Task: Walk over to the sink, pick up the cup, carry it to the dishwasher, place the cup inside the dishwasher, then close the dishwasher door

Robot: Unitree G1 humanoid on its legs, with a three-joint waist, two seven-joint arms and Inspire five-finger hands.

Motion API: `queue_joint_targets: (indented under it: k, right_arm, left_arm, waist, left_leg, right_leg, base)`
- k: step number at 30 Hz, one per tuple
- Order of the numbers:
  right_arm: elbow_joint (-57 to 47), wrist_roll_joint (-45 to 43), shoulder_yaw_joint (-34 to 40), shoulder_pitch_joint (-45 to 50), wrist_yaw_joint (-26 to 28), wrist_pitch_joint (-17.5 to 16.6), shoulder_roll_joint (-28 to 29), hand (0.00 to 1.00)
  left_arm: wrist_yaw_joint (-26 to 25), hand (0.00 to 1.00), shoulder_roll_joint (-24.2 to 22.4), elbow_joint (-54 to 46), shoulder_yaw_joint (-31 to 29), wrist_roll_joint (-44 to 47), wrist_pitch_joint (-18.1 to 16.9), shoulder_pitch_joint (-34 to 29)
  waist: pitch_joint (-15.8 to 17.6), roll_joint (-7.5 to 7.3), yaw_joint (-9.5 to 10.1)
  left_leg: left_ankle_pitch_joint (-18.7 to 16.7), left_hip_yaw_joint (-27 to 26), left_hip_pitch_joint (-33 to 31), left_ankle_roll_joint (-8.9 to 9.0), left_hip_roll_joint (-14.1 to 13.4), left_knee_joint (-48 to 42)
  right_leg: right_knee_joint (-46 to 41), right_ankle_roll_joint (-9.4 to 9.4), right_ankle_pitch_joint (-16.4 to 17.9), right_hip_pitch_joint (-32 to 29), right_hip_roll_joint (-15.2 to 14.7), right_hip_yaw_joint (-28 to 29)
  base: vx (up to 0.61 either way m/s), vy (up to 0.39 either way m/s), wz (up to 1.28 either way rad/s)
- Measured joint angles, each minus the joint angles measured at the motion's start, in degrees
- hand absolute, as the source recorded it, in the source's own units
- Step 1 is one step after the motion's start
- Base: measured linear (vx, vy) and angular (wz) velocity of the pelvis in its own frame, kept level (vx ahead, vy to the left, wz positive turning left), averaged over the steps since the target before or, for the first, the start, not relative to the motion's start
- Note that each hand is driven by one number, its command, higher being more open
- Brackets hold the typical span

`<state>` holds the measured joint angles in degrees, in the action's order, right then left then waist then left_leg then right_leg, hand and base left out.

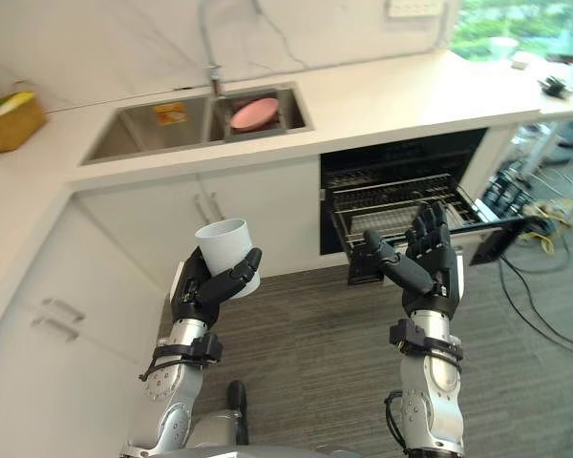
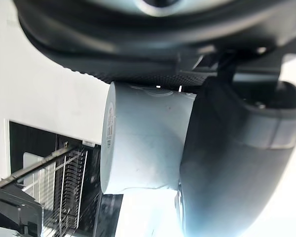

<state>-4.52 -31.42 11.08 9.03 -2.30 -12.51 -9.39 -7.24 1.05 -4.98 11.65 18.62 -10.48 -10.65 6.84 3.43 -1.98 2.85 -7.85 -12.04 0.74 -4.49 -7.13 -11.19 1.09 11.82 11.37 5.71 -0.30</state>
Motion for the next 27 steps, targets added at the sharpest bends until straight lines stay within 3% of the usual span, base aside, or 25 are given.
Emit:
queue_joint_targets:
  k: [1, 2, 3, 4, 5, 6, 8, 10, 12, 13, 14, 15, 16, 17, 21, 23, 25, 26, 27]
  right_arm:
    - [0.1, -0.1, 0.6, 0.0, -0.1, 0.0, 0.0, 1.00]
    - [0.9, -0.2, 1.2, 0.0, -0.1, 0.0, 0.5, 1.00]
    - [1.4, -0.3, 2.1, 0.7, -0.2, 0.8, 1.1, 1.00]
    - [1.7, -0.3, 2.5, 0.6, -0.2, 1.1, 1.3, 1.00]
    - [2.6, -0.2, 2.6, 0.5, -0.2, 1.5, 1.9, 1.00]
    - [3.6, 0.0, 1.9, 0.4, -0.1, 2.3, 2.6, 1.00]
    - [5.6, 0.1, 0.2, 0.6, 0.9, 3.2, 4.4, 1.00]
    - [6.1, 0.4, -1.6, 0.6, 2.2, 3.5, 6.0, 1.00]
    - [6.0, 1.6, -2.0, 0.2, 3.7, 3.5, 6.8, 1.00]
    - [5.9, 1.8, -1.9, 0.0, 4.3, 3.5, 6.8, 1.00]
    - [5.5, 1.9, -1.5, -0.4, 4.4, 3.5, 6.8, 1.00]
    - [5.5, 1.9, -1.2, -0.5, 4.4, 3.5, 6.7, 1.00]
    - [5.0, 1.8, 0.4, -0.7, 4.3, 3.5, 5.4, 1.00]
    - [4.6, 1.8, 1.1, -0.7, 4.3, 3.5, 5.4, 1.00]
    - [0.5, 1.8, 0.7, 0.5, 4.3, 3.5, 6.6, 1.00]
    - [-1.8, 1.7, -0.4, 0.6, 5.2, 3.3, 6.9, 1.00]
    - [-2.8, 1.1, -1.2, 0.6, 7.6, 3.2, 6.8, 1.00]
    - [-2.7, 1.0, -2.5, 1.0, 8.8, 3.2, 6.7, 1.00]
    - [-2.7, 1.0, -3.6, 1.3, 9.5, 3.2, 7.1, 1.00]
  left_arm:
    - [-0.1, 0.00, 0.0, 0.0, 0.0, 0.0, 0.0, 0.2]
    - [-0.4, 0.00, 0.4, 0.2, -0.2, -0.1, -0.1, 0.5]
    - [-1.0, 0.00, 0.9, 0.5, 0.1, -0.5, 0.3, 1.2]
    - [-1.2, 0.00, 1.0, 0.4, 0.2, -0.6, 0.3, 1.8]
    - [-1.8, 0.00, 1.3, 0.2, 0.1, -0.6, 0.3, 3.2]
    - [-2.8, 0.00, 1.5, 0.2, -0.1, -0.6, 0.4, 4.3]
    - [-4.5, 0.00, 1.4, -0.8, -1.3, -0.6, 0.4, 4.7]
    - [-5.3, 0.00, 1.5, -3.0, -3.0, -0.6, -0.4, 4.7]
    - [-5.3, 0.00, 2.0, -4.2, -4.6, -0.6, -1.9, 4.7]
    - [-5.2, 0.00, 2.6, -4.2, -5.6, -0.6, -2.1, 4.7]
    - [-5.1, 0.00, 3.7, -4.2, -6.6, -0.6, -2.3, 4.6]
    - [-5.0, 0.00, 4.4, -3.9, -6.9, -0.6, -2.4, 4.5]
    - [-4.9, 0.00, 2.8, -3.0, -6.5, -0.6, -2.3, 3.2]
    - [-4.7, 0.00, 2.4, -3.0, -6.2, -0.6, -2.3, 3.2]
    - [-2.5, 0.00, -0.5, -3.7, -3.2, -0.6, -2.3, 3.2]
    - [-1.6, 0.00, -0.4, -4.0, -1.6, -1.4, -2.3, 3.5]
    - [-1.3, 0.00, -0.3, -4.0, -0.8, -2.9, -2.3, 3.9]
    - [-1.6, 0.00, 0.0, -4.0, -0.5, -2.9, -2.3, 3.4]
    - [-1.7, 0.00, 0.3, -3.9, -1.0, -2.9, -2.4, 3.2]
  waist:
    - [-0.1, -0.08, -0.15]
    - [-0.3, -1.62, -0.30]
    - [-0.9, -3.27, -0.93]
    - [-0.9, -3.70, -0.96]
    - [-0.7, -4.34, -0.91]
    - [-0.6, -4.43, -1.14]
    - [-0.4, -3.79, -1.40]
    - [0.1, -3.09, -1.23]
    - [0.5, -3.33, -0.83]
    - [0.5, -4.27, -0.63]
    - [0.9, -6.25, -0.51]
    - [1.3, -6.71, -0.57]
    - [1.5, -3.87, -0.41]
    - [1.6, -3.15, -0.52]
    - [1.9, -2.78, -0.67]
    - [1.8, -2.71, -0.71]
    - [1.8, -2.23, -0.66]
    - [1.6, -0.60, -0.37]
    - [1.4, -0.67, -0.06]
  left_leg:
    - [1.6, 0.1, 1.0, -1.55, 1.2, 0.8]
    - [4.4, -0.5, 4.0, -2.92, 3.5, 1.6]
    - [3.4, -0.9, 6.5, -4.36, 6.1, 1.6]
    - [2.2, -1.0, 7.5, -4.68, 7.0, 1.2]
    - [0.6, -1.0, 10.4, -5.37, 8.1, 1.6]
    - [-0.5, -0.7, 14.0, -5.79, 8.6, 2.8]
    - [-2.2, -0.5, 17.8, -5.59, 6.8, 3.0]
    - [-4.3, -0.5, 19.6, -3.78, 3.3, 2.9]
    - [-6.3, -0.6, 20.1, -1.84, 1.0, 2.8]
    - [-7.5, -0.7, 20.3, -0.77, 0.3, 2.0]
    - [-10.1, -0.8, 20.3, 0.24, 1.2, 0.2]
    - [-11.4, -0.6, 20.5, 1.31, 1.4, -1.2]
    - [-12.8, -0.4, 20.6, 2.10, -1.2, -2.2]
    - [-13.0, -0.3, 20.7, 2.50, -1.9, -2.3]
    - [-14.4, -0.5, 21.9, 4.72, -4.7, -2.5]
    - [-14.6, -0.8, 21.8, 4.60, -5.1, -2.4]
    - [-17.0, -1.1, 21.2, 3.26, -5.9, -4.0]
    - [-18.3, -1.9, 21.4, 2.37, -7.7, -5.5]
    - [-19.4, -2.8, 19.4, 0.55, -8.7, -13.8]
  right_leg:
    - [-1.9, -1.16, 1.3, 0.0, -0.7, -0.4]
    - [-8.5, -2.81, 4.6, -0.6, -3.6, -2.4]
    - [-18.0, -3.29, 5.4, -3.4, -7.3, -5.9]
    - [-24.5, -2.63, 4.3, -5.6, -9.3, -8.2]
    - [-37.7, -0.57, -0.7, -10.0, -13.7, -12.1]
    - [-48.5, 1.67, -2.1, -13.7, -18.6, -16.5]
    - [-52.5, 3.05, 0.1, -16.4, -21.8, -21.0]
    - [-47.0, 1.36, 1.9, -20.0, -21.5, -23.1]
    - [-32.7, -0.60, 2.0, -23.0, -20.6, -22.6]
    - [-20.9, -2.39, -0.3, -23.8, -20.1, -20.9]
    - [-9.8, -3.04, -7.0, -23.3, -20.6, -18.4]
    - [-9.1, -2.86, -11.4, -22.5, -20.6, -18.2]
    - [-9.1, -2.23, -9.5, -22.0, -18.1, -19.4]
    - [-9.8, -2.14, -9.0, -22.1, -17.6, -19.6]
    - [-13.8, -0.48, -5.8, -22.2, -15.7, -20.6]
    - [-13.4, -0.43, -5.6, -22.3, -15.0, -20.6]
    - [-13.8, -0.65, -4.3, -22.3, -14.3, -20.7]
    - [-13.6, -0.35, -2.9, -21.3, -12.9, -20.8]
    - [-12.9, -0.15, -1.8, -19.7, -12.2, -20.9]
  base:
    - [0.57, 0.195, -0.74]
    - [0.56, 0.149, -0.47]
    - [0.55, 0.130, -0.37]
    - [0.52, 0.109, -0.08]
    - [0.46, 0.095, -0.05]
    - [0.51, 0.085, -0.03]
    - [0.34, 0.013, -0.05]
    - [0.27, -0.087, -0.11]
    - [0.22, -0.175, -0.10]
    - [0.20, -0.272, -0.10]
    - [0.20, -0.295, -0.07]
    - [0.24, -0.319, -0.13]
    - [0.21, -0.238, -0.09]
    - [0.21, -0.208, -0.08]
    - [0.18, -0.143, -0.03]
    - [0.12, -0.061, -0.06]
    - [0.07, -0.032, -0.08]
    - [0.14, -0.025, -0.16]
    - [0.15, -0.037, -0.05]
